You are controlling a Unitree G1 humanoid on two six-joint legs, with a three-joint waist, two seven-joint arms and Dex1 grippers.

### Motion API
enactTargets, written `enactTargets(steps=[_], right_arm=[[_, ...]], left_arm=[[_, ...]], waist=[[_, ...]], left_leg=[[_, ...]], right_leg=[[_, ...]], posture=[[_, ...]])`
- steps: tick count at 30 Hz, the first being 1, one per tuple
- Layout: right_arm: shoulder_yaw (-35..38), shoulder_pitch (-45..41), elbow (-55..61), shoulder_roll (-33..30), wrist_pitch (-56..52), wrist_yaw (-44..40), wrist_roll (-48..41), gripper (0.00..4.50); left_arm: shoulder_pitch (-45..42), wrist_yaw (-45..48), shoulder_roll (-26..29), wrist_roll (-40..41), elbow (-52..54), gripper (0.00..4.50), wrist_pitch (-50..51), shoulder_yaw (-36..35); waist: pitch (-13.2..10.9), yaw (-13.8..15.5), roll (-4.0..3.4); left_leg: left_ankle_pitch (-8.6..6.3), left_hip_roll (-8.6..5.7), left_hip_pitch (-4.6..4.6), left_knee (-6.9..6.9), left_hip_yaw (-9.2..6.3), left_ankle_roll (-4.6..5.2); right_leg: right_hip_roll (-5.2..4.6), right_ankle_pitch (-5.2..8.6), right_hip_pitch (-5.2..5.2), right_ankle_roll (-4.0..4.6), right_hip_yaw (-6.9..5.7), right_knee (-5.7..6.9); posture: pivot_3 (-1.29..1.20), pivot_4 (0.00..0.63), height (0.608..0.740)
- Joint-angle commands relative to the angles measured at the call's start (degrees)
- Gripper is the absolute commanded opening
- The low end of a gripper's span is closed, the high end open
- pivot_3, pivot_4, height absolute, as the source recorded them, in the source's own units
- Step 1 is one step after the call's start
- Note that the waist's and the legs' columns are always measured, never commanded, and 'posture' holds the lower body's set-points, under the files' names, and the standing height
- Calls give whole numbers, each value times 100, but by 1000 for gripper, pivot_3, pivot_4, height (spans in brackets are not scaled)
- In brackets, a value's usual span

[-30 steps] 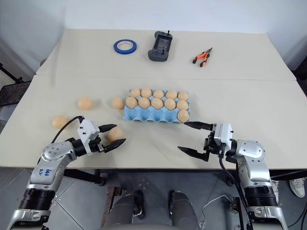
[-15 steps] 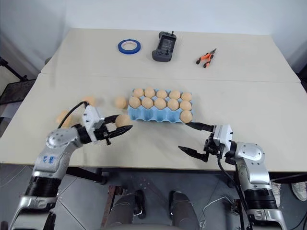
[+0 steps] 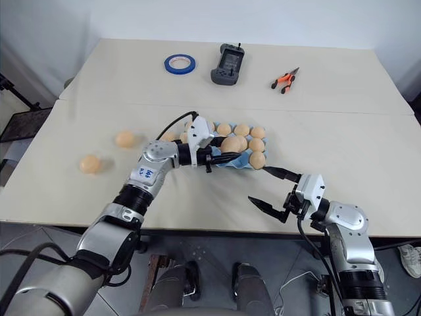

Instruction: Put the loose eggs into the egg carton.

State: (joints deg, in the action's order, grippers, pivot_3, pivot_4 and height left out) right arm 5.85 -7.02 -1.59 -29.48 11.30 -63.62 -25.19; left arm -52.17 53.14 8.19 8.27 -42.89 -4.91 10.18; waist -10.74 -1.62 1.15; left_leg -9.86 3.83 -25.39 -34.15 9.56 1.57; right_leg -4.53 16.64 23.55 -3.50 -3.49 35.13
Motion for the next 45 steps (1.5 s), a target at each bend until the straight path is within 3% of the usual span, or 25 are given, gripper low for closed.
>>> enactTargets(steps=[1,4,12,16,20,28,31,36,45], right_arm=[[124,122,315,19,101,200,-18,4500],[100,166,393,29,93,292,-14,4500],[34,191,509,55,42,391,-34,4500],[-3,140,452,58,22,341,-58,4500],[-56,-78,249,46,2,216,-93,4500],[-72,-357,-54,43,31,-107,-152,4500],[-98,-448,-145,67,25,-191,-142,4500],[-82,-564,-250,71,5,-269,-149,4500],[9,-629,-298,0,-31,-297,-147,4500]], left_arm=[[-354,118,-262,-141,-496,1770,-328,29],[-523,88,-425,-265,-899,1770,-473,2],[-504,-45,-362,-469,-939,4401,-891,-107],[-108,-61,7,-412,-335,4459,-848,-194],[1103,247,778,130,1719,4459,-465,-545],[3204,321,2048,828,3765,4459,225,-1438],[3910,119,2303,950,3993,4459,48,-1986],[4680,-257,2436,1240,4053,4459,-122,-2920],[4750,-494,2329,1325,4143,4459,94,-2874]], waist=[[-1,6,1],[-2,6,3],[-2,-3,3],[-2,-19,3],[-2,-67,3],[-2,-24,2],[-2,-15,2],[-2,-22,2],[-1,-13,3]], left_leg=[[0,-2,-1,-3,-2,1],[-2,-3,-6,-15,-3,4],[-9,-2,-9,-32,-3,15],[-9,0,-8,-25,-2,16],[-8,5,-5,-12,4,15],[0,9,13,-6,-1,0],[-1,7,13,-1,4,-2],[-3,7,12,19,21,-4],[-4,-2,12,87,45,-5]], right_leg=[[-2,0,-2,0,-7,0],[-3,1,-3,1,-27,-1],[-3,3,-9,6,-45,-3],[0,-1,-8,-1,-42,-2],[1,-3,-2,-4,-32,5],[-5,11,-7,18,10,33],[-11,53,-2,94,20,29],[-12,52,10,93,38,16],[-16,52,21,93,50,-40]], posture=[[0,150,740],[0,150,740],[0,150,740],[0,150,740],[0,150,740],[0,150,740],[0,150,740],[0,150,740],[0,150,740]])
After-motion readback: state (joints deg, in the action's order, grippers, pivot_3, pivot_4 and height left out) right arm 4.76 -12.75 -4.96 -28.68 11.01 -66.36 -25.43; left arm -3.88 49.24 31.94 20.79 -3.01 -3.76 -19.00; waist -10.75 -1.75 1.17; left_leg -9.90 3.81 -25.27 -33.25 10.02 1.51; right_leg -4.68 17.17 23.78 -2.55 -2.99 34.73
